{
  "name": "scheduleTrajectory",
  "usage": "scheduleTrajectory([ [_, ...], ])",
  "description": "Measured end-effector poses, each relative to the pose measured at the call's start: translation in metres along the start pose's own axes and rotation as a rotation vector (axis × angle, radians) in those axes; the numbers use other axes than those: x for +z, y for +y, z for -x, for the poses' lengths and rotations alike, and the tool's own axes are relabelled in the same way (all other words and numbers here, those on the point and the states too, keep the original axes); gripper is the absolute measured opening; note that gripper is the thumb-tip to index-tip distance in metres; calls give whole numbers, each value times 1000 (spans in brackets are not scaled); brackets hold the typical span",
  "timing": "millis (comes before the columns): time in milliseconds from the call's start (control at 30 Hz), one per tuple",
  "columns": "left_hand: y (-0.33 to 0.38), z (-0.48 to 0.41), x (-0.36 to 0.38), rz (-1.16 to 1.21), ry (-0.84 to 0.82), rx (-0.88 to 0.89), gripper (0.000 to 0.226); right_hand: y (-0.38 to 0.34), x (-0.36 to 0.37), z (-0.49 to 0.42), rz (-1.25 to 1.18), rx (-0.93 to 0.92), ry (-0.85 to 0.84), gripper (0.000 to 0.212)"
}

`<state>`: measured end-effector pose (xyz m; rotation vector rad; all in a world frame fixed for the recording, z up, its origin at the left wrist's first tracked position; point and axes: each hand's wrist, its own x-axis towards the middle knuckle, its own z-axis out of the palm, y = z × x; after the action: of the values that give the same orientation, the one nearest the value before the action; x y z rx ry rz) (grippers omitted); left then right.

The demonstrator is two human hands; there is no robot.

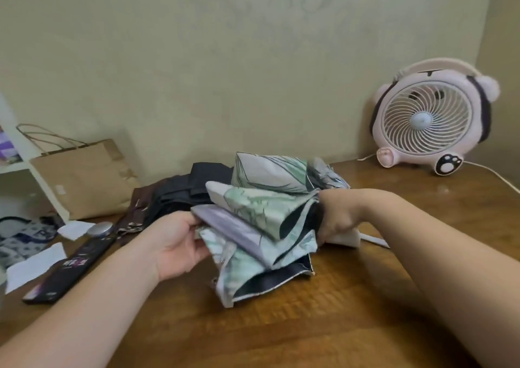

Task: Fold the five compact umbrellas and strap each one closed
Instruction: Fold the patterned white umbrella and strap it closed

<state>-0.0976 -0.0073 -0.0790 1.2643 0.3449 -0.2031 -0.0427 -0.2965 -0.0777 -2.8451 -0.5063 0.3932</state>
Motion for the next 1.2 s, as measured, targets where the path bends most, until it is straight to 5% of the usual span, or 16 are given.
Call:
scheduleTrajectory([
  [200, -12, 29, 4, 276, -226, 82, 31, 23, 0, 22, -257, -65, -22, 32],
  [367, -36, 60, 2, -93, -531, -176, 43, 27, 23, 17, -440, -40, 260, 51],
  [467, -29, 72, -3, -74, -679, -169, 61, 26, 33, 14, -451, -29, 283, 53],
  [533, -15, 82, -6, -107, -607, -64, 66, 28, 36, 17, -436, -13, 236, 53],
  [667, -16, 97, -35, -686, -96, 233, 78, 31, 31, 24, -385, -5, 355, 73],
  [867, -41, 131, -62, -1121, -166, 55, 48, 16, 27, 34, -294, -110, 190, 57],
  [1000, -34, 158, -84, -1297, -249, -169, 85, 6, 27, 32, -253, -77, 231, 22],
  [1100, -6, 133, -47, -1674, -194, 228, 53, 4, 33, 24, -234, -33, 482, 13],
  [1200, 3, 96, -21, -1737, -65, 709, 41, 1, 37, 22, -203, -25, 582, 7],
])
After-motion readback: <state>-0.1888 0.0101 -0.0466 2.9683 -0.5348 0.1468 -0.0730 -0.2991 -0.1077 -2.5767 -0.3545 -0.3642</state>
